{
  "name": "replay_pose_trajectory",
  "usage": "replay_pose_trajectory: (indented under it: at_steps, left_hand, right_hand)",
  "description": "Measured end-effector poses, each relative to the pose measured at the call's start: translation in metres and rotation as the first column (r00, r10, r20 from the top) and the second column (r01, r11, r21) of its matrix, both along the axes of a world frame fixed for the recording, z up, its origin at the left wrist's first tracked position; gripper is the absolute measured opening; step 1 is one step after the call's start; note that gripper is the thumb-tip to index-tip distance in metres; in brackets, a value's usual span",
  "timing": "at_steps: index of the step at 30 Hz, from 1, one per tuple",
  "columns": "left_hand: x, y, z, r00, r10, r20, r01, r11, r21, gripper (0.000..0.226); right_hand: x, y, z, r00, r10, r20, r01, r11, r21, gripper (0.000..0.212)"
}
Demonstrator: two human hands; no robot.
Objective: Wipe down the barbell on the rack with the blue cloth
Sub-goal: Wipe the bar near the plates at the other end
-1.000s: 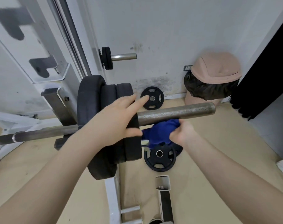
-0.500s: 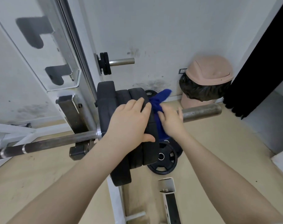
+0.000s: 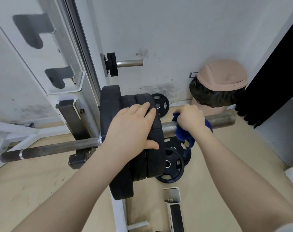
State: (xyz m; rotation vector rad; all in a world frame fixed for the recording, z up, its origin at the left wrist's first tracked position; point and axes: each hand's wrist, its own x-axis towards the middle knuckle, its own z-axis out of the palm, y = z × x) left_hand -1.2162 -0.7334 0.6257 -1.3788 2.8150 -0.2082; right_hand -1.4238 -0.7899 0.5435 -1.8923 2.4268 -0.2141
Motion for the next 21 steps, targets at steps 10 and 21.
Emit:
replay_pose_trajectory:
  at_steps: [10,21]
  left_hand:
    - [-0.017,0.011,0.003,0.981,0.113,-0.157,-0.105,0.993,0.058,0.079]
    - [-0.093,0.000,-0.033,0.935,0.043,-0.351,-0.095,0.987,-0.133,0.025]
  right_hand:
    - [-0.015,-0.010,-0.013,0.944,0.313,-0.108,-0.315,0.949,-0.003,0.033]
    - [-0.016,-0.006,0.003,0.824,0.482,0.298,-0.504,0.864,-0.003,0.026]
